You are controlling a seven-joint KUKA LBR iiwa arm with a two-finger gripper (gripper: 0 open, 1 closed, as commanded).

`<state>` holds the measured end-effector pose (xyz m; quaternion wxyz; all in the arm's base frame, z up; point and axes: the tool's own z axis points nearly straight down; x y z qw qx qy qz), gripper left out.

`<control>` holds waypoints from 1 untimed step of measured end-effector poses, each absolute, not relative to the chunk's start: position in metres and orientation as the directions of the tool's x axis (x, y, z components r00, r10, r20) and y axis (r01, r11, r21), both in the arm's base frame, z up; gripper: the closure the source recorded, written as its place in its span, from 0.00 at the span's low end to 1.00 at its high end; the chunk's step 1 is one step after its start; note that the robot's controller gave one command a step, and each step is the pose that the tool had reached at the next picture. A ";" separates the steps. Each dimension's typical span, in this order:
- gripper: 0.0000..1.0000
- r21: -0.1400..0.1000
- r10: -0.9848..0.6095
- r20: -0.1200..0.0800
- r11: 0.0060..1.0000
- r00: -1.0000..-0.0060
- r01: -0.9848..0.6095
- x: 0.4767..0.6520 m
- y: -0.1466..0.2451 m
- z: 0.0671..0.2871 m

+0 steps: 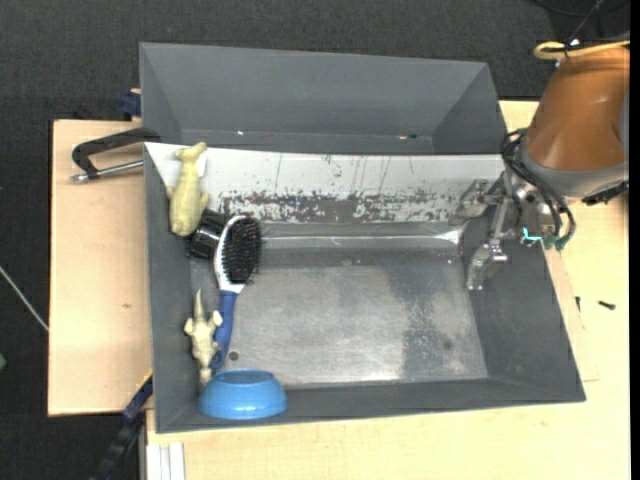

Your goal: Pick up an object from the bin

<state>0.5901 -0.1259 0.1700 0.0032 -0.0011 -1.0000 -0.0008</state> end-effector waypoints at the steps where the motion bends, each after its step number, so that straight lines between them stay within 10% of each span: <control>1: 0.00 0.002 -0.202 0.004 0.979 -0.979 -0.202 0.575 -0.153 0.094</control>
Offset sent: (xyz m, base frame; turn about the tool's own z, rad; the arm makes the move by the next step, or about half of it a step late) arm -0.0143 -0.0273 -0.0749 -0.2084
